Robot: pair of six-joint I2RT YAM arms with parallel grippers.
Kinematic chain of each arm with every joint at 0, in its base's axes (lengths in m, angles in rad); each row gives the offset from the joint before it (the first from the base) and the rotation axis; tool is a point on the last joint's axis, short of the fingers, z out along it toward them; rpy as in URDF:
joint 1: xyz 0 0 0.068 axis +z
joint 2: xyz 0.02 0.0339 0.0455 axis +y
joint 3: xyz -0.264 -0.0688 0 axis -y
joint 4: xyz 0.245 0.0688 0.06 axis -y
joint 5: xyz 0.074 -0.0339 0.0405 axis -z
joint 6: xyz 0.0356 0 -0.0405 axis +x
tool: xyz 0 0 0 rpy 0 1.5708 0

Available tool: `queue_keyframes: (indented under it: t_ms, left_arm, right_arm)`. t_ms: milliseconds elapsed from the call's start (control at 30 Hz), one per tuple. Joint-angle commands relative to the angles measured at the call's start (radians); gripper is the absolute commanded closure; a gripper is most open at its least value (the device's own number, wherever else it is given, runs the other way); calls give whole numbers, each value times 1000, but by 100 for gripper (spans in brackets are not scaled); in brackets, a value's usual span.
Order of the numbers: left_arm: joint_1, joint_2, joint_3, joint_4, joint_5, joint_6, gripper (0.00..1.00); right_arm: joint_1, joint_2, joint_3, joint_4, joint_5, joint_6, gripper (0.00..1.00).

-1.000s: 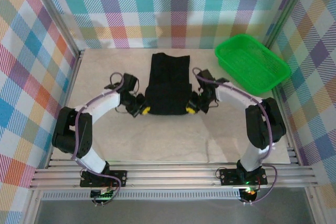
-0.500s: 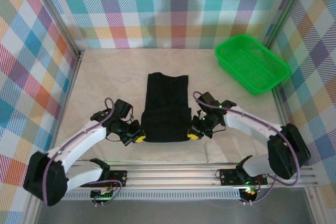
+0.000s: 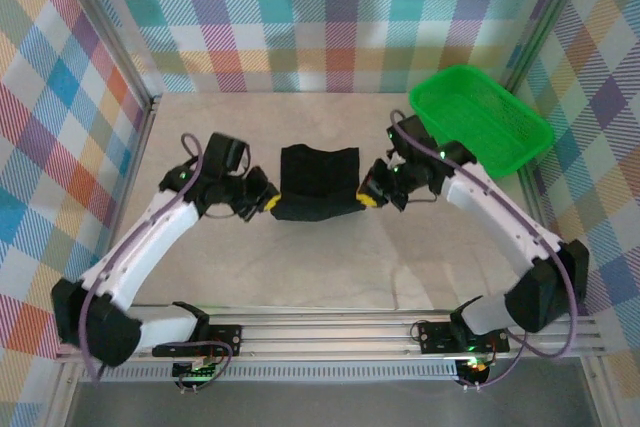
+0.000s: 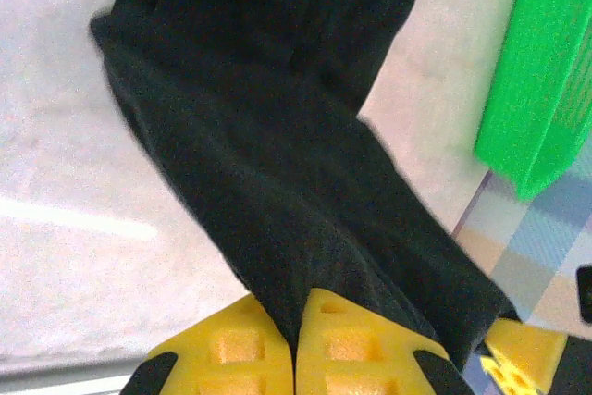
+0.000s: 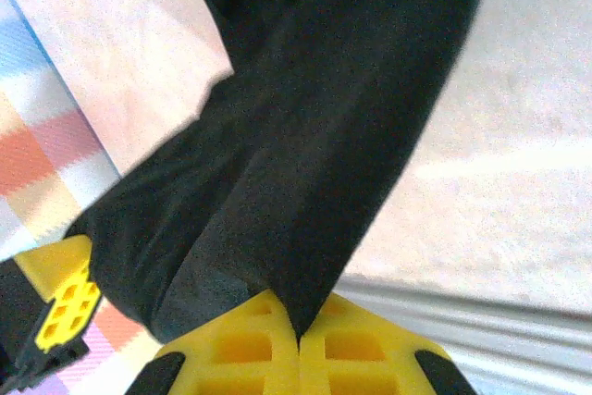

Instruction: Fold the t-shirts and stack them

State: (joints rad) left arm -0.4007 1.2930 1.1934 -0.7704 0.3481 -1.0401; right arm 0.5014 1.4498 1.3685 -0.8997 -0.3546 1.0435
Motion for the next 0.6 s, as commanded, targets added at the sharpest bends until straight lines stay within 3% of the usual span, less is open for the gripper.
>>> queue_keyframes:
  t_ms: [0,167,300,367,433,567]
  left_arm:
    - [58,173,166,48,-51,2,100]
    - [122,559,498,26,-34,37,96]
    - [146,808,784,-77,-60,93,58]
    - [146,819,833,-106,-102,100,46]
    - [145,769,795,-107,-128,86,42]
    - [107,566,532,-15,-144,23,41]
  right_arm:
    - [-75,150,142,-14,17,11,100]
    - [-167,463,401,50,-33,12,100]
    - [-213,696,666,62,-37,-66,61]
    - [-215,765,807,-3,5,-152,53]
    - [-215,792,888,-47,-4,-214,51]
    - [-214,662,742,-2,-17,-267,50]
